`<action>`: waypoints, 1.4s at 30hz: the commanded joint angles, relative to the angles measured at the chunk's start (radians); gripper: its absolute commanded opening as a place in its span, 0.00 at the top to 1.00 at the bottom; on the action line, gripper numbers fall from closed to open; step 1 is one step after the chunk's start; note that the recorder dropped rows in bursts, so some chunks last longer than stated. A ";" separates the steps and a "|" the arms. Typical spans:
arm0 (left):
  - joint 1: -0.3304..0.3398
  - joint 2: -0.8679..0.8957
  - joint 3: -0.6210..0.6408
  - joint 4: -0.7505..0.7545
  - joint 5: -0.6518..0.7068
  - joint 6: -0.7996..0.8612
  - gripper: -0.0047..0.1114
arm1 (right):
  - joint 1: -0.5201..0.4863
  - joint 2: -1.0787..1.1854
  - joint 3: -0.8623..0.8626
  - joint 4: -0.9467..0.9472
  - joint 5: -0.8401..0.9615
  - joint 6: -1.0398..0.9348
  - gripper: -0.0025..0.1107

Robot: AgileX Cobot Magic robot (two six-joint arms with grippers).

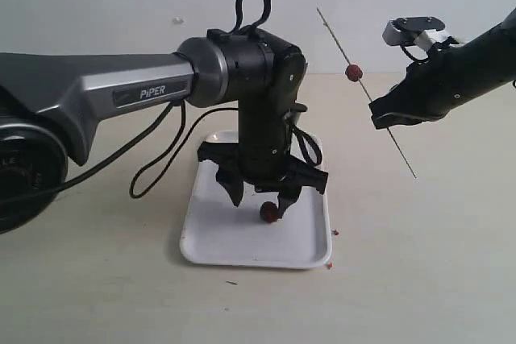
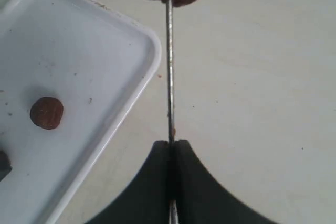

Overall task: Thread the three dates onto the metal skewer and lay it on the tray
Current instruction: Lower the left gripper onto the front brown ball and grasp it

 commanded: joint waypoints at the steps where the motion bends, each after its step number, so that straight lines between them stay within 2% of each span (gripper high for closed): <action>1: -0.010 -0.008 0.040 0.014 0.000 -0.064 0.43 | -0.003 -0.002 -0.001 0.006 0.020 -0.002 0.98; 11: -0.029 -0.008 0.052 0.004 0.000 -0.094 0.43 | -0.003 -0.002 -0.001 0.006 0.033 -0.002 0.98; 20: -0.087 -0.008 0.052 0.003 0.000 -0.090 0.43 | -0.003 -0.002 -0.001 0.006 0.033 -0.002 0.98; 35: -0.075 -0.008 0.052 0.034 0.000 -0.096 0.43 | -0.003 -0.002 -0.001 0.006 0.033 -0.002 0.98; 39: -0.075 -0.008 0.052 0.034 -0.008 -0.096 0.49 | -0.003 -0.002 -0.001 0.006 0.033 -0.002 0.98; 42: -0.075 -0.008 0.052 0.034 -0.030 -0.094 0.59 | -0.003 -0.002 -0.001 0.006 0.033 -0.002 0.98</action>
